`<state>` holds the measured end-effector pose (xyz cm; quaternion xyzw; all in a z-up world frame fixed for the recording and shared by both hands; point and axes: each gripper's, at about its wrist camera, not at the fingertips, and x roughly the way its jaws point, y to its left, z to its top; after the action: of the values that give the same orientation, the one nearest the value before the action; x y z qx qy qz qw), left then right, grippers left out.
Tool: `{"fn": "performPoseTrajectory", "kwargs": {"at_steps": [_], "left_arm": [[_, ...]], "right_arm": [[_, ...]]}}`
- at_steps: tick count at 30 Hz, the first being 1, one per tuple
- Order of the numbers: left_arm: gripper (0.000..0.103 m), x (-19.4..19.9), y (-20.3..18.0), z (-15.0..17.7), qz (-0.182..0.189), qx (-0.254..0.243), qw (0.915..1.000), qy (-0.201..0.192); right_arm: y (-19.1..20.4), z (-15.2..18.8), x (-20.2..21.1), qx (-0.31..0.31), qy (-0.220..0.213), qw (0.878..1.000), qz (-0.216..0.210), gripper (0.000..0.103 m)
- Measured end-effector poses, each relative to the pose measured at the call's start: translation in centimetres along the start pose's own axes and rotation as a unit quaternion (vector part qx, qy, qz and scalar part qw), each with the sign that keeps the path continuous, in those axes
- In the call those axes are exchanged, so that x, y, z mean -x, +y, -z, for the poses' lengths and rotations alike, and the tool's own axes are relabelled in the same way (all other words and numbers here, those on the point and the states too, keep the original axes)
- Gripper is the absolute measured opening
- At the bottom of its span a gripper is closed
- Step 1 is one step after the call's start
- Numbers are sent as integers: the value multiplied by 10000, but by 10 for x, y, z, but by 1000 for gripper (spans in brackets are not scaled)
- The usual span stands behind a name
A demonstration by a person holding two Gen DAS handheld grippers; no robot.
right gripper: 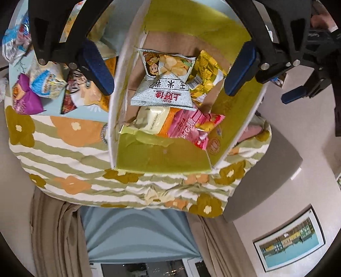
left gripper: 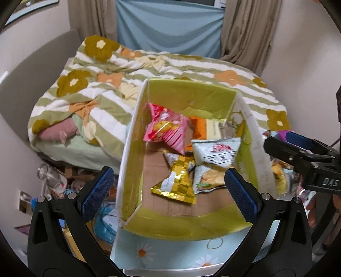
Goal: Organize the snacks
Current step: 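Carry both bags into the yellow box and open both tools to release, then move both tools back over the remaining snack bags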
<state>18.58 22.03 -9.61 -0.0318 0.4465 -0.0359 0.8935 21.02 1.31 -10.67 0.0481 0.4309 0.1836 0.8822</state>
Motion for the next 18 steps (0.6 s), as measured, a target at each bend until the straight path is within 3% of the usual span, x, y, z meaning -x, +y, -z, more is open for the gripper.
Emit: {"fn": "performPoseTrajectory", "kwargs": {"at_steps": [9,18], "left_arm": [[103,14,-46,-3,586,-453,9971,-183],[103,18,-144,2,1137,-1014,9882,-170]], "right_arm": [[-27,15,81,-326,-495,9972,444,103],[-111,40,158,-839,-858,9862,1139,103]]}}
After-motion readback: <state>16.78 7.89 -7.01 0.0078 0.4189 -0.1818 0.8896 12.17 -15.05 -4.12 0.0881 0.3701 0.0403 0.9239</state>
